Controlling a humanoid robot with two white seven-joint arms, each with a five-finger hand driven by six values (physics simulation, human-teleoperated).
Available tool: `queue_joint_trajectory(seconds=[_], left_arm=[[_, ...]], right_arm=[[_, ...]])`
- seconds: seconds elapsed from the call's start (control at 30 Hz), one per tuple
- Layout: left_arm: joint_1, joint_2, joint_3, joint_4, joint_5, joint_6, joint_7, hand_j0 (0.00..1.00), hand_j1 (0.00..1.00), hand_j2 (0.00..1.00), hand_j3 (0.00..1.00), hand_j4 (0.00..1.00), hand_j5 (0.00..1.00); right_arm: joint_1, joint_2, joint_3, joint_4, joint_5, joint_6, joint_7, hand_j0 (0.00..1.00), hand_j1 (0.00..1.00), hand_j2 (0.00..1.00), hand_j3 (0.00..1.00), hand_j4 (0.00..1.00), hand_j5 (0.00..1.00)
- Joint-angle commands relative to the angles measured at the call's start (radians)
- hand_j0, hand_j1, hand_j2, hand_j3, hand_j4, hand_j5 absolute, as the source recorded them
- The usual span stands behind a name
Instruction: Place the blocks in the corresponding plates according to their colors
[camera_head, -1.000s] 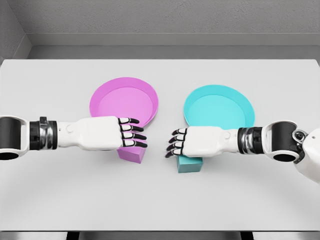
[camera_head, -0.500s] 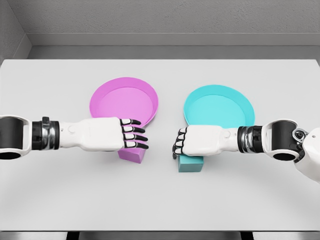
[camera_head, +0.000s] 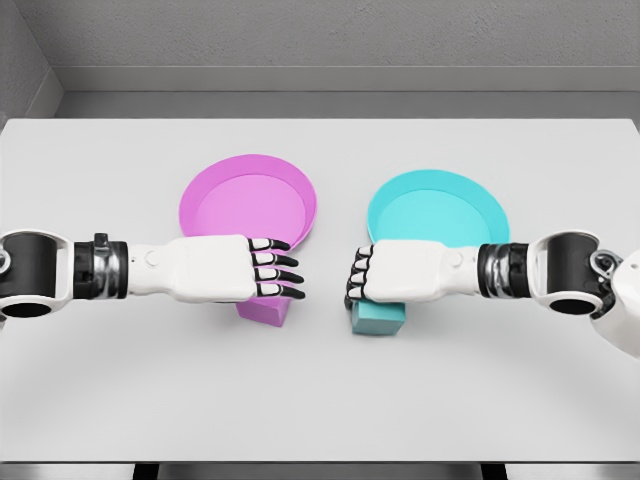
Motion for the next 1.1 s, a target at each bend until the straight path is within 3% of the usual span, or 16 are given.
queue_joint_trajectory(seconds=[0.0,0.73,1.07], left_arm=[[0.000,0.000,-0.001,0.002,0.005,0.001,0.001,1.00,1.00,1.00,1.00,1.00,1.00],[-0.002,-0.014,-0.021,0.040,0.007,0.001,0.001,1.00,1.00,1.00,1.00,1.00,1.00],[-0.002,-0.023,-0.022,0.054,0.007,0.001,0.001,1.00,1.00,1.00,1.00,1.00,1.00]], right_arm=[[-0.003,0.001,-0.008,-0.006,-0.006,0.002,0.000,0.68,0.68,0.68,0.68,0.68,0.68],[-0.009,-0.010,-0.107,-0.007,-0.006,0.002,-0.002,0.68,0.68,0.68,0.68,0.68,0.68],[-0.031,-0.005,-0.116,0.083,-0.004,0.002,-0.002,0.68,0.68,0.68,0.68,0.68,0.68]])
